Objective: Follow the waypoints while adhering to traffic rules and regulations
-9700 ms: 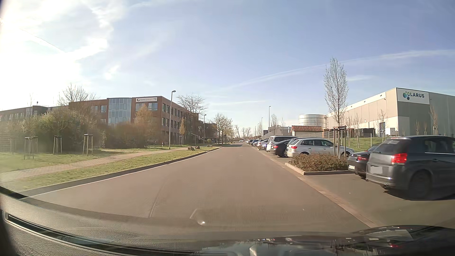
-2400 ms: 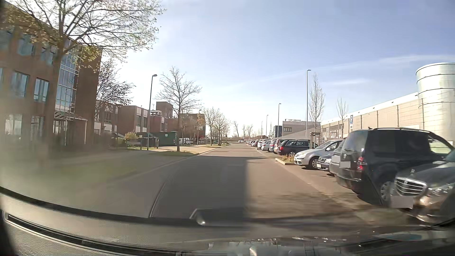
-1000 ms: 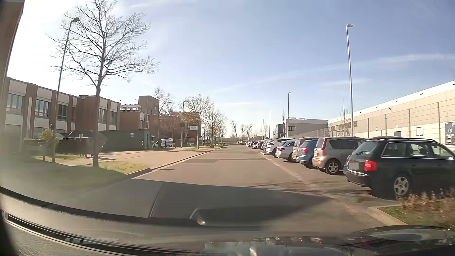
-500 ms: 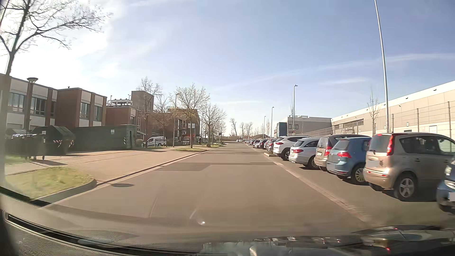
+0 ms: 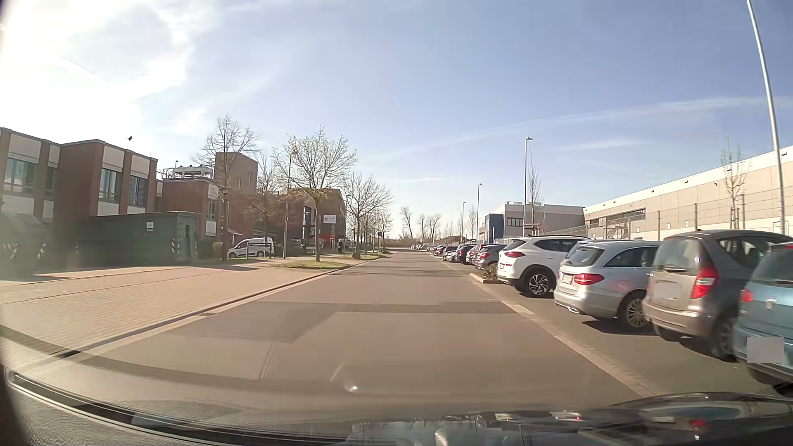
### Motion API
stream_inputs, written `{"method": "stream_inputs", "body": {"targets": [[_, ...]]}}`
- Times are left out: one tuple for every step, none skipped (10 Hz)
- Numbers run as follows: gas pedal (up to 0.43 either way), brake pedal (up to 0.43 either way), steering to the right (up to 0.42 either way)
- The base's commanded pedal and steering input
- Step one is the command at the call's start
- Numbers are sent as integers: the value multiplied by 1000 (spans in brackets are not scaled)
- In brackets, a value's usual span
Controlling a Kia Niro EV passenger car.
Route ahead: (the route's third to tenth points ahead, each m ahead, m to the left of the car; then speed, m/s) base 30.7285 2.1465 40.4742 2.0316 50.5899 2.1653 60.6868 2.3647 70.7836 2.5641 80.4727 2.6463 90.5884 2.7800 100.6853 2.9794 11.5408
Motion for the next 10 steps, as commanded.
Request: {"method": "stream_inputs", "body": {"targets": [[157,0,0],[157,0,0],[157,0,0],[157,0,-1],[157,0,-1],[157,0,-1],[157,0,-1],[157,0,-1],[169,0,0],[169,0,0]]}}
